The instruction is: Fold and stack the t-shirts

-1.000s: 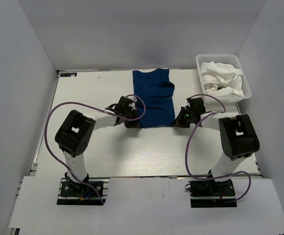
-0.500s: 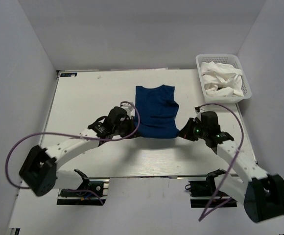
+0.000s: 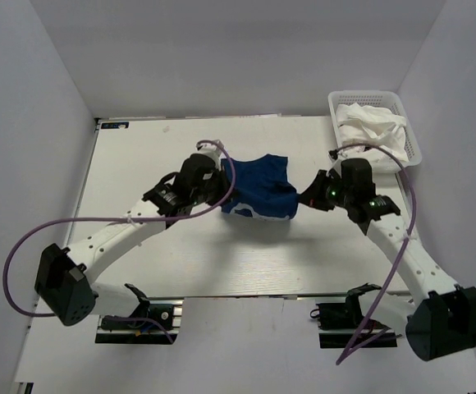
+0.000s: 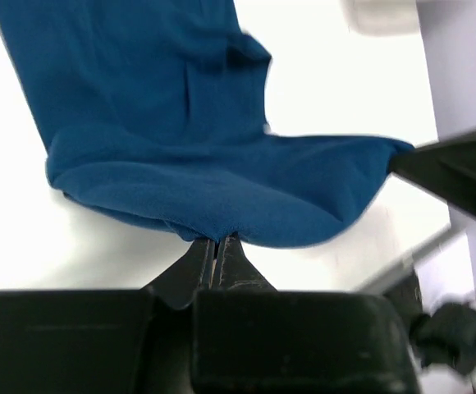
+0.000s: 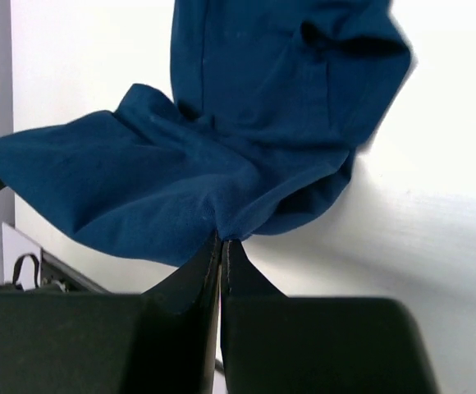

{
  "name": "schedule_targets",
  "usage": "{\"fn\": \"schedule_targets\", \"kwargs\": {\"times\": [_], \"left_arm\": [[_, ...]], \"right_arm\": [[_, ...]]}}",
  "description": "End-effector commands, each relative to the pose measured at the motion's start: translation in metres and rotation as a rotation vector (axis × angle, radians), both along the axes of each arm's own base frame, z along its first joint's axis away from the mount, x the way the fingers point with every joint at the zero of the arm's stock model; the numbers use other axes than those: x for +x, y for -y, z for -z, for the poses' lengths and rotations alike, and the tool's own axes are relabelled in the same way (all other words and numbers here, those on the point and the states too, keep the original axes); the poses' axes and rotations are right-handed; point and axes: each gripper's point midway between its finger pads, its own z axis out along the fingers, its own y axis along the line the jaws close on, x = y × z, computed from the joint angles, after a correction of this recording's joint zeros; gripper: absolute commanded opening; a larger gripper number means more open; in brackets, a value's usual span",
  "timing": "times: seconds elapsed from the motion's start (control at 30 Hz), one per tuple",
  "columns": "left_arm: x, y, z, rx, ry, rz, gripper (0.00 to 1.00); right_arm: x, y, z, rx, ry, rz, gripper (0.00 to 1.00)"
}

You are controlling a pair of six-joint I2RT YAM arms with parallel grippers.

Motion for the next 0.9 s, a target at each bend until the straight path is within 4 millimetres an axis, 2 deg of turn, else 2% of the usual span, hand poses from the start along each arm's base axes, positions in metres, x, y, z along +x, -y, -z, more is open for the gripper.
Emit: {"fn": "schedule_targets", "kwargs": {"times": [0.0, 0.07, 0.1, 0.13, 0.17, 0.2, 0.23, 0.33, 0.37, 0.4, 0.43, 0.47, 0.5, 0.53, 0.57, 0.6, 0.63, 0.67, 0.7, 0.73, 0.77, 0.83, 0.87], "left_arm": [[0.035, -0.008, -0.021, 0.042, 0.064, -0.111, 0.0], [0.048, -0.009, -0.022, 0.067, 0.07, -0.136, 0.0], [0.057, -0.004, -0.023, 0.073, 0.073, -0.147, 0.0], [0.063, -0.007, -0.022, 0.081, 0.065, -0.16, 0.0], [0.072, -0.012, -0.022, 0.087, 0.066, -0.186, 0.0], [0.079, -0.012, -0.024, 0.084, 0.069, -0.196, 0.0], [0.087, -0.012, -0.016, 0.095, 0.058, -0.205, 0.0], [0.111, -0.022, -0.011, 0.11, 0.053, -0.246, 0.0], [0.12, -0.024, 0.001, 0.128, 0.032, -0.259, 0.0], [0.13, -0.032, 0.001, 0.128, 0.031, -0.285, 0.0], [0.137, -0.032, 0.004, 0.124, 0.026, -0.288, 0.0], [0.144, -0.033, 0.003, 0.117, 0.025, -0.292, 0.0], [0.155, -0.04, 0.016, 0.133, 0.003, -0.315, 0.0], [0.161, -0.044, 0.019, 0.137, -0.003, -0.327, 0.0], [0.171, -0.045, 0.016, 0.126, 0.011, -0.338, 0.0], [0.179, -0.051, 0.019, 0.118, 0.007, -0.35, 0.0], [0.187, -0.05, 0.032, 0.122, -0.013, -0.347, 0.0], [0.196, -0.047, 0.028, 0.109, -0.006, -0.33, 0.0], [0.205, -0.045, 0.031, 0.104, -0.002, -0.321, 0.0], [0.215, -0.047, 0.034, 0.116, 0.004, -0.311, 0.0], [0.228, -0.037, 0.046, 0.121, -0.009, -0.277, 0.0], [0.242, -0.039, 0.062, 0.152, -0.036, -0.278, 0.0], [0.254, -0.031, 0.074, 0.16, -0.065, -0.266, 0.0]], "right_arm": [[0.038, -0.002, -0.033, 0.006, 0.081, 0.043, 0.0], [0.056, -0.001, -0.057, 0.014, 0.129, 0.064, 0.0], [0.065, -0.005, -0.048, 0.008, 0.108, 0.061, 0.0], [0.073, -0.006, -0.06, 0.02, 0.131, 0.06, 0.0], [0.077, -0.007, -0.062, 0.02, 0.137, 0.053, 0.0], [0.085, -0.008, -0.048, 0.0, 0.102, 0.044, 0.0], [0.093, -0.009, -0.06, 0.008, 0.124, 0.044, 0.0], [0.113, -0.009, -0.04, -0.012, 0.067, 0.033, 0.0], [0.119, -0.009, -0.045, -0.005, 0.077, 0.037, 0.0], [0.127, -0.009, -0.05, -0.005, 0.097, 0.031, 0.0], [0.136, -0.012, -0.037, -0.009, 0.076, 0.024, 0.0], [0.145, -0.01, -0.042, -0.005, 0.083, 0.031, 0.0], [0.155, -0.009, -0.052, 0.0, 0.109, 0.031, 0.0], [0.169, -0.012, -0.034, -0.008, 0.082, 0.027, 0.0], [0.169, -0.014, -0.029, 0.0, 0.054, 0.006, 0.0], [0.188, -0.016, -0.037, 0.005, 0.08, -0.002, 0.0], [0.198, -0.016, -0.021, -0.007, 0.059, -0.011, 0.0], [0.205, -0.021, -0.03, 0.012, 0.077, -0.04, 0.0], [0.22, -0.025, -0.016, 0.01, 0.059, -0.057, 0.0], [0.223, -0.025, -0.014, 0.005, 0.057, -0.073, 0.0], [0.235, -0.027, 0.012, -0.006, 0.004, -0.074, 0.0], [0.256, -0.024, 0.008, -0.025, 0.051, -0.071, 0.0], [0.268, -0.025, 0.04, -0.04, 0.022, -0.062, 0.0]]}}
